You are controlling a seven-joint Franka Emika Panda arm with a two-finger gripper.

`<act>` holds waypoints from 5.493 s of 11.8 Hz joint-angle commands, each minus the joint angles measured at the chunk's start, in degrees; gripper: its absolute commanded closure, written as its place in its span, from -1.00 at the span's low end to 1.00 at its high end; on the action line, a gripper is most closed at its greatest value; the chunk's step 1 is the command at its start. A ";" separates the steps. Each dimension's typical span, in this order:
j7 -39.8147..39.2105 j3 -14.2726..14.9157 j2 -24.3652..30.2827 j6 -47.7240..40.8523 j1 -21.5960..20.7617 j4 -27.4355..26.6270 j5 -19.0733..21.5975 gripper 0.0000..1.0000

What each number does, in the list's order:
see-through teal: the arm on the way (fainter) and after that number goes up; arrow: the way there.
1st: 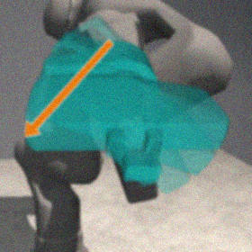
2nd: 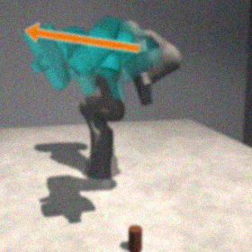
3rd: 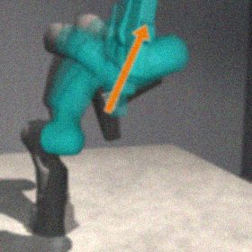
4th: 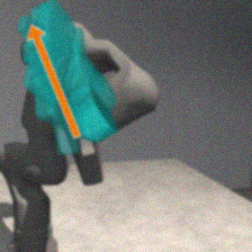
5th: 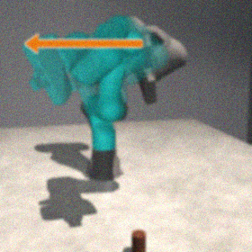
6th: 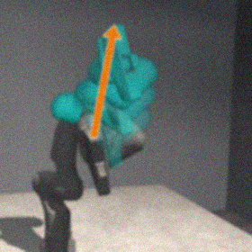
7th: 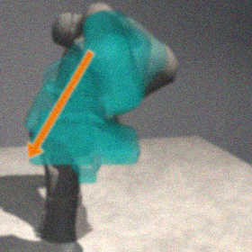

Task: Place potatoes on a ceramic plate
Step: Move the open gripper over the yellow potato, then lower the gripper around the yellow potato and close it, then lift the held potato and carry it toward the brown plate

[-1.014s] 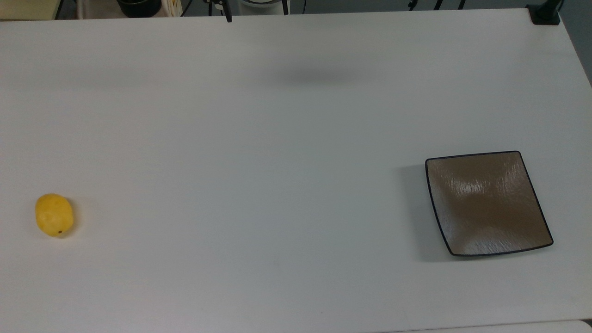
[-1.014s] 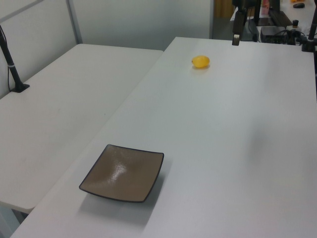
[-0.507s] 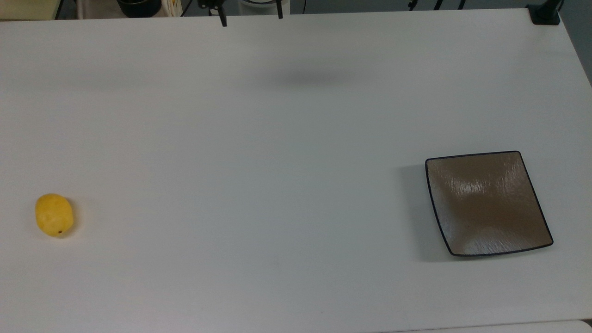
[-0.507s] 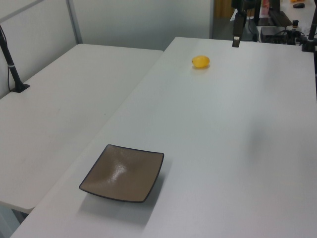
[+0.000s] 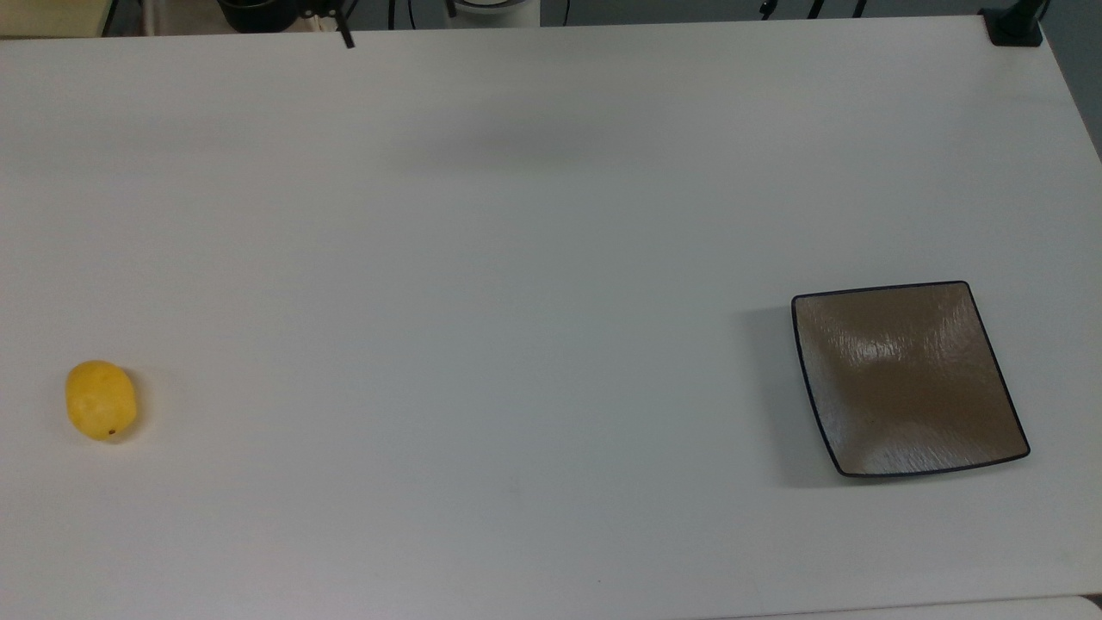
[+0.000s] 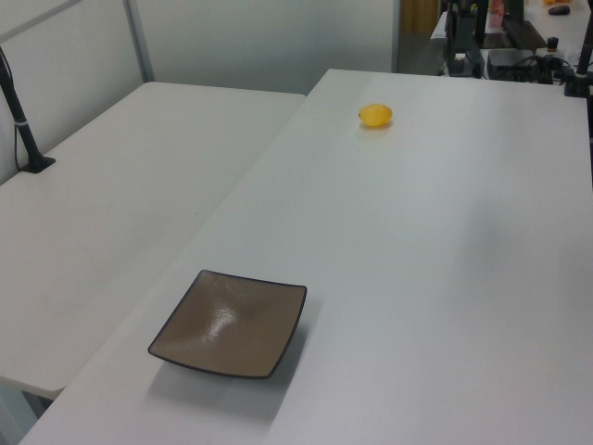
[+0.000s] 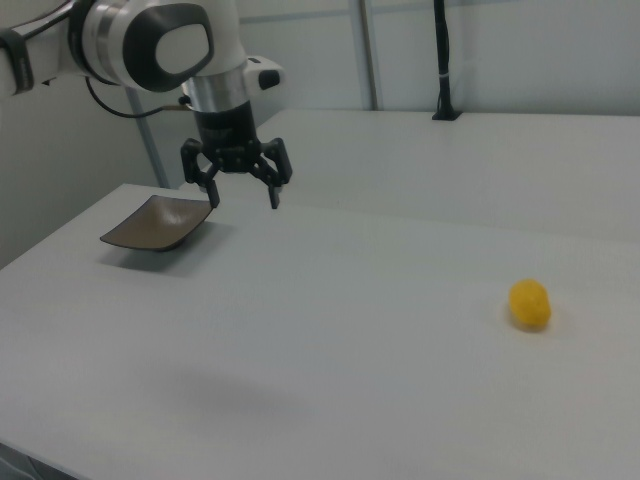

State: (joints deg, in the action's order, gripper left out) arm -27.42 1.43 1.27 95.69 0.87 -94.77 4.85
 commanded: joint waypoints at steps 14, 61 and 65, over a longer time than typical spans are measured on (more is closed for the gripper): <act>-12.93 -0.20 -32.19 17.48 15.73 28.05 -4.41 -0.99; 10.42 -2.05 -4.26 11.55 1.26 3.10 0.16 1.00; 26.66 -0.20 -4.60 11.44 -11.22 1.87 -1.24 1.00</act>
State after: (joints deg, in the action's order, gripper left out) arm -9.40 -0.84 -4.04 106.90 -4.13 -90.77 4.51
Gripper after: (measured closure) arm 0.339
